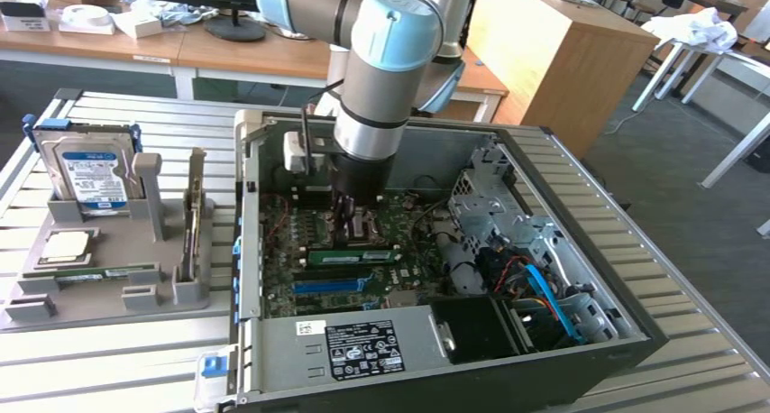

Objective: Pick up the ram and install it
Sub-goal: 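Press down the ram until it locks into place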

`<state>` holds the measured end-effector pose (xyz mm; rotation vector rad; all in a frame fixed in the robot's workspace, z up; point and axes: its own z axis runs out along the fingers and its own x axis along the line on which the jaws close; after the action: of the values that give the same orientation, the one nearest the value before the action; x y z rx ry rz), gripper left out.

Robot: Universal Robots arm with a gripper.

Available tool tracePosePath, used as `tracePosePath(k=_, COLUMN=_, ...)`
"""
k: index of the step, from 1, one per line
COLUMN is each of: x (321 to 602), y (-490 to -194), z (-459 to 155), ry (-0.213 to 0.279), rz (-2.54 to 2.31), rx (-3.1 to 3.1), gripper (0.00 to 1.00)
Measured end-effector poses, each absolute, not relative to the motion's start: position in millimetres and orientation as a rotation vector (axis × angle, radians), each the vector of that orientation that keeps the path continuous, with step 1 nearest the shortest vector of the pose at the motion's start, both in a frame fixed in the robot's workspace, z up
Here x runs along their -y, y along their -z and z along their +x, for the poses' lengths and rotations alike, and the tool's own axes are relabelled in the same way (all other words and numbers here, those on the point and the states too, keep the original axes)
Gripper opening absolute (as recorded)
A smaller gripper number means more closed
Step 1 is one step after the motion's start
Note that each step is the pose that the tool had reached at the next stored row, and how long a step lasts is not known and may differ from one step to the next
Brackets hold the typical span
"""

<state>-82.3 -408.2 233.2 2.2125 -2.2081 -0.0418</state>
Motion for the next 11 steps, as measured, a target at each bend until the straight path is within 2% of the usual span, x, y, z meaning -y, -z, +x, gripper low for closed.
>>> tracePosePath(k=11, x=410.3, y=-233.2, z=-82.3, ry=0.042, rz=2.212, rx=2.208, gripper=0.10)
